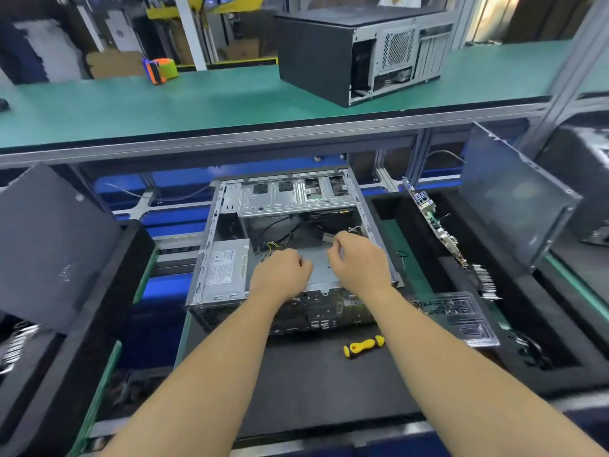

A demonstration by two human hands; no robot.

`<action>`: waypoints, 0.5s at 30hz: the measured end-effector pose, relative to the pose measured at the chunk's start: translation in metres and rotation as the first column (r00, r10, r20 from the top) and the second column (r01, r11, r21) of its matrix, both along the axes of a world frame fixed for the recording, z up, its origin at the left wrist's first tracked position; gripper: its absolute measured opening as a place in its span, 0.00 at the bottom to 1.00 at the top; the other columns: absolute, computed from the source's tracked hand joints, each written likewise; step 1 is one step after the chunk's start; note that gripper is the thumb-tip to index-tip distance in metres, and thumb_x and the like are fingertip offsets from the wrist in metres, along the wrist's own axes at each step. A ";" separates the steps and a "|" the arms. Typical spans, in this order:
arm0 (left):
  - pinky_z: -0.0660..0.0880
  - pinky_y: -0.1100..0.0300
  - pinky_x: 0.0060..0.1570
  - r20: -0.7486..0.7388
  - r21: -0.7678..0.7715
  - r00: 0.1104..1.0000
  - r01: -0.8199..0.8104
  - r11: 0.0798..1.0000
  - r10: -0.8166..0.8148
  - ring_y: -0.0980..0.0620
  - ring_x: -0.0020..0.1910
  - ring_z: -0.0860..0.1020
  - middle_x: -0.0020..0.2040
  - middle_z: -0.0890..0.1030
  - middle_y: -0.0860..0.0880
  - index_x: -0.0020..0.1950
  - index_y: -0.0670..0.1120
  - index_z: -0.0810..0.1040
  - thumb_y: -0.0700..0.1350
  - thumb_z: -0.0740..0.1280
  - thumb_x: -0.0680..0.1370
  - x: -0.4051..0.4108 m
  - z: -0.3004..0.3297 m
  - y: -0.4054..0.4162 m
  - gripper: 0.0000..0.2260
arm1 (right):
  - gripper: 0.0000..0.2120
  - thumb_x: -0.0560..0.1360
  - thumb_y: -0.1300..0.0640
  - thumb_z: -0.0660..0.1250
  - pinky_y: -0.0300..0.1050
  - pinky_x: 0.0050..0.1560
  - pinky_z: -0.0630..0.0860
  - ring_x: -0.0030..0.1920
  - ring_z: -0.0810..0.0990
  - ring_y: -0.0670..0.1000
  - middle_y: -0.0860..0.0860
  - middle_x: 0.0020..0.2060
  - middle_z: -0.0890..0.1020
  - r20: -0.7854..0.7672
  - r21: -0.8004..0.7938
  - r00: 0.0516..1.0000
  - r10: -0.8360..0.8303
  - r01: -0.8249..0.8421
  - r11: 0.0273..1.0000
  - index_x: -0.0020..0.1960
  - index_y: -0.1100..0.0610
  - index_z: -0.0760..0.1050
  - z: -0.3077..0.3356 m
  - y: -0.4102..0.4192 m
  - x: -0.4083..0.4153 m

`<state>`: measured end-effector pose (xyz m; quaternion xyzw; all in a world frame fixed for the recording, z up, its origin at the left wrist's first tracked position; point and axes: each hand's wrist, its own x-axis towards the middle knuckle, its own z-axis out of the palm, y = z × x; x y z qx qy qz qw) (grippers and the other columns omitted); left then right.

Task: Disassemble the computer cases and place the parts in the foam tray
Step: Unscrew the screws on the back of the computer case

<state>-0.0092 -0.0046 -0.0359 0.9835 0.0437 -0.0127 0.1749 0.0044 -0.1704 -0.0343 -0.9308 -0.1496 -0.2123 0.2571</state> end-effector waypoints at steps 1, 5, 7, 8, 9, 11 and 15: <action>0.75 0.56 0.37 -0.011 -0.005 1.000 -0.006 1.000 0.005 0.46 0.35 0.78 0.36 0.81 0.47 0.37 0.44 0.73 0.50 0.57 0.77 -0.001 -0.001 0.002 0.14 | 0.10 0.77 0.59 0.62 0.46 0.31 0.67 0.32 0.71 0.54 0.51 0.29 0.74 0.087 0.064 0.995 -0.046 0.041 0.997 0.38 0.59 0.73 -0.002 -0.006 -0.006; 0.71 0.59 0.33 -0.002 -0.018 1.000 0.001 1.000 -0.001 0.47 0.28 0.70 0.32 0.79 0.46 0.33 0.48 0.67 0.49 0.57 0.77 -0.002 -0.003 0.002 0.13 | 0.08 0.79 0.57 0.57 0.48 0.36 0.64 0.40 0.73 0.58 0.51 0.36 0.75 -0.077 0.574 0.845 -0.529 0.471 0.670 0.43 0.56 0.72 -0.034 -0.043 -0.039; 0.71 0.59 0.33 -0.004 -0.011 1.000 0.007 1.000 -0.007 0.48 0.29 0.71 0.34 0.80 0.47 0.34 0.48 0.69 0.49 0.57 0.78 0.000 -0.003 0.001 0.13 | 0.04 0.79 0.55 0.57 0.49 0.36 0.67 0.41 0.76 0.60 0.51 0.36 0.75 -0.445 0.493 0.702 -0.556 0.711 0.502 0.45 0.52 0.67 -0.061 -0.054 -0.054; 0.72 0.59 0.34 -0.007 -0.009 1.000 0.008 1.000 -0.008 0.48 0.30 0.73 0.35 0.81 0.47 0.35 0.47 0.71 0.50 0.57 0.78 0.001 -0.003 0.000 0.13 | 0.02 0.79 0.55 0.58 0.50 0.37 0.70 0.42 0.76 0.60 0.51 0.37 0.76 -0.569 0.338 0.644 -0.511 0.750 0.569 0.47 0.53 0.67 -0.073 -0.055 -0.062; 0.74 0.58 0.35 -0.007 -0.008 1.000 0.007 1.000 -0.007 0.48 0.30 0.74 0.36 0.82 0.47 0.35 0.47 0.71 0.50 0.57 0.78 0.002 -0.004 0.001 0.13 | 0.02 0.78 0.55 0.59 0.51 0.40 0.72 0.44 0.77 0.60 0.53 0.40 0.78 -0.657 0.194 0.599 -0.457 0.720 0.666 0.49 0.54 0.68 -0.083 -0.053 -0.069; 0.76 0.57 0.38 -0.014 -0.015 1.000 0.001 1.000 -0.001 0.46 0.32 0.77 0.35 0.82 0.48 0.36 0.46 0.73 0.50 0.57 0.78 0.002 -0.004 0.002 0.14 | 0.08 0.77 0.55 0.60 0.51 0.46 0.74 0.50 0.78 0.61 0.57 0.48 0.80 -0.741 0.015 0.544 -0.393 0.599 0.801 0.54 0.56 0.71 -0.099 -0.043 -0.080; 0.79 0.56 0.40 -0.015 -0.018 1.000 0.007 1.000 -0.007 0.45 0.37 0.81 0.35 0.82 0.48 0.38 0.44 0.75 0.50 0.57 0.78 0.002 -0.004 0.003 0.14 | 0.13 0.76 0.52 0.60 0.48 0.46 0.76 0.50 0.82 0.60 0.57 0.52 0.82 -0.796 -0.049 0.507 -0.331 0.492 0.869 0.58 0.55 0.72 -0.110 -0.031 -0.087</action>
